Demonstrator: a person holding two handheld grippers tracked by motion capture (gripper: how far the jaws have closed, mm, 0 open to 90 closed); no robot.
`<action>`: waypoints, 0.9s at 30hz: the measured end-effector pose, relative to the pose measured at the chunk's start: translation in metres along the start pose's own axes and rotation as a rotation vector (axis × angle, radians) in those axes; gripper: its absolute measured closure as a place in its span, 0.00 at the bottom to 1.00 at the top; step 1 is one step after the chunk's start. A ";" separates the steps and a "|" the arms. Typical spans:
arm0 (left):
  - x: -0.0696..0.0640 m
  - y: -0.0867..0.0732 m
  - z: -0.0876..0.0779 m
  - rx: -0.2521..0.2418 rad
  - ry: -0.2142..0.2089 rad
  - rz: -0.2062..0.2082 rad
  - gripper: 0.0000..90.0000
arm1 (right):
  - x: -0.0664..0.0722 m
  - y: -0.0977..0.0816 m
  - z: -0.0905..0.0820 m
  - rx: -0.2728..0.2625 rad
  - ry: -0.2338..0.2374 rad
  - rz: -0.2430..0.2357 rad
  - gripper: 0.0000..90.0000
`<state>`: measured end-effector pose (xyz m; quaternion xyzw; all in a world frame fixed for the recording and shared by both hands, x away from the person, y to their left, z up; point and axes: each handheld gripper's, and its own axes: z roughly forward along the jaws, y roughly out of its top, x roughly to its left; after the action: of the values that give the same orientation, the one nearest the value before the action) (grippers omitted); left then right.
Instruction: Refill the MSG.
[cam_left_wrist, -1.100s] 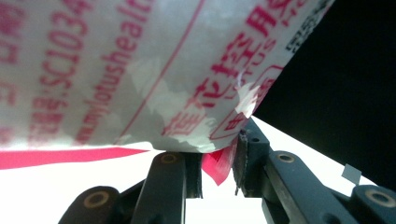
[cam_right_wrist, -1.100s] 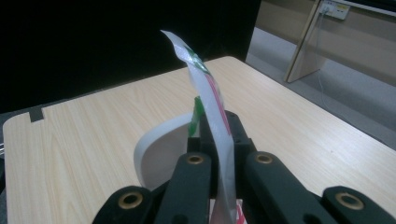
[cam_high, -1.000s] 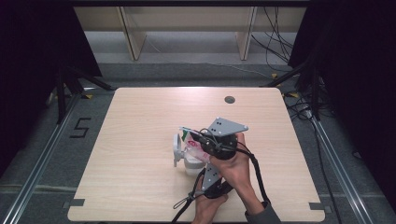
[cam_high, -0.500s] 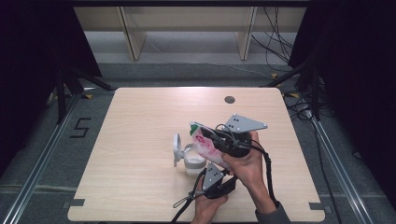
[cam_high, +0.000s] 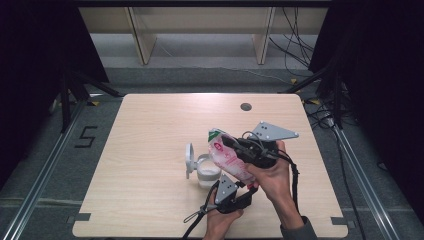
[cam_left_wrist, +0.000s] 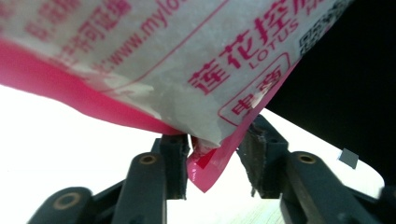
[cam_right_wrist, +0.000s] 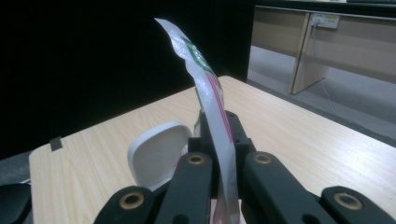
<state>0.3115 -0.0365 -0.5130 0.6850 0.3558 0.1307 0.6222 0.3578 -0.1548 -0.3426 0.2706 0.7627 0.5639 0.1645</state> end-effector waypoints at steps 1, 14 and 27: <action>0.000 -0.001 0.001 -0.005 -0.008 -0.001 0.68 | -0.001 -0.001 -0.002 -0.008 -0.002 0.013 1.00; 0.004 -0.001 -0.009 0.016 0.001 -0.004 0.59 | -0.017 -0.008 -0.024 -0.056 0.030 0.104 1.00; 0.002 0.002 -0.014 0.053 0.015 0.044 0.53 | -0.029 -0.014 -0.033 -0.117 0.078 0.157 1.00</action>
<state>0.3052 -0.0249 -0.5086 0.7080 0.3484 0.1400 0.5981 0.3600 -0.2007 -0.3474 0.2973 0.7109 0.6286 0.1056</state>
